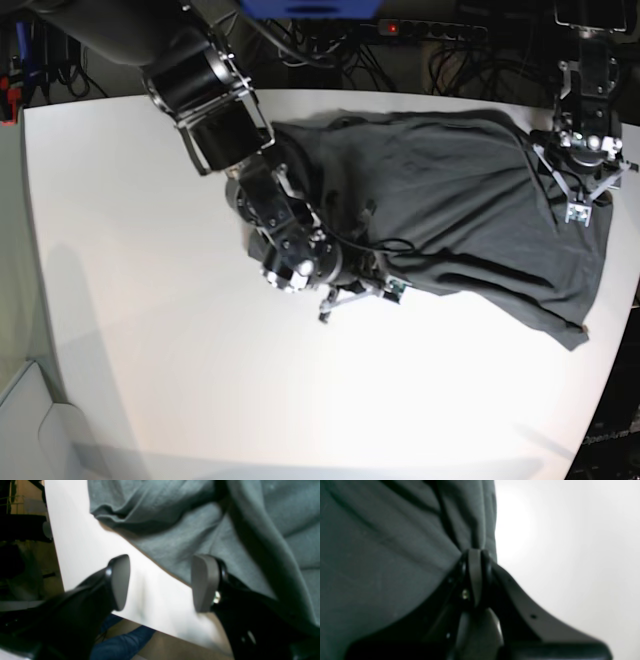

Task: Layout the t-shirt on the table in an organized manner, then fold the t-shirt properly
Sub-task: 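Pull the grasped shirt edge with the right gripper away from the left gripper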

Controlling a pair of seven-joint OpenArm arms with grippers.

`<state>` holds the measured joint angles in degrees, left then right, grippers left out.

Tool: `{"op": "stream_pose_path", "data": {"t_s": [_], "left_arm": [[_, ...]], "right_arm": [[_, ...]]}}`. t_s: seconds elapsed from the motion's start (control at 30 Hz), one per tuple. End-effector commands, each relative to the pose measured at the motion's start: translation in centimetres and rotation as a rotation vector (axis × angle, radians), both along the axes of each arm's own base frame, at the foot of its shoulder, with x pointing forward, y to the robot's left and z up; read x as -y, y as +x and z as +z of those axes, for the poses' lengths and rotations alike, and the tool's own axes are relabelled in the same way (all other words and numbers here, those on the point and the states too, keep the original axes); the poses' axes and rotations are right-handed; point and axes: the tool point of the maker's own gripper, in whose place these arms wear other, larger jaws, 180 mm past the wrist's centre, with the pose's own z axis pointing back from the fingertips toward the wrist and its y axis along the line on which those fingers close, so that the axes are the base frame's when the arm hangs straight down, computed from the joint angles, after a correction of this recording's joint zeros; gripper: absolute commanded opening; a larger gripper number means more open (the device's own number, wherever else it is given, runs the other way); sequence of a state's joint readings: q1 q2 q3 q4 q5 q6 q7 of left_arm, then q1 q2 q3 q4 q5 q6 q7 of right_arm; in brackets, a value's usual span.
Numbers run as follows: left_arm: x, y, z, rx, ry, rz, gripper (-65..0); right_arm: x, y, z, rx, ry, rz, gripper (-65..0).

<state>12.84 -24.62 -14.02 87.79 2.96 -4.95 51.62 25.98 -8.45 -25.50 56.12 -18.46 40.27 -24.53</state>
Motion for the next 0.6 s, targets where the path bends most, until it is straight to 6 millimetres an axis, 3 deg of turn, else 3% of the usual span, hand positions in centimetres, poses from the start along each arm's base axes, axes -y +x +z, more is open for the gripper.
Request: {"op": "stream_pose_path", "data": {"t_s": [0.0, 0.1, 0.23, 0.57], "left_arm": [[-0.2, -0.5, -0.2, -0.021, 0.002, -0.002, -27.4], [-0.2, -0.5, -0.2, -0.016, 0.002, -0.006, -27.4], [-0.1, -1.0, -0.3, -0.025, 0.003, -0.007, -27.4], [-0.6, -1.6, -0.4, -0.031, 0.014, -0.011, -27.4]], "right_arm": [[-0.6, 1.7, 2.0, 0.043, 0.031, -0.003, -65.0], [-0.4, 2.1, 1.7, 0.032, 0.020, -0.005, -65.0], [0.3, 4.4, 4.0, 0.075, 0.053, -0.044, -65.0], [3.0, 11.5, 12.3, 0.221, 0.127, -0.154, -65.0]]}}
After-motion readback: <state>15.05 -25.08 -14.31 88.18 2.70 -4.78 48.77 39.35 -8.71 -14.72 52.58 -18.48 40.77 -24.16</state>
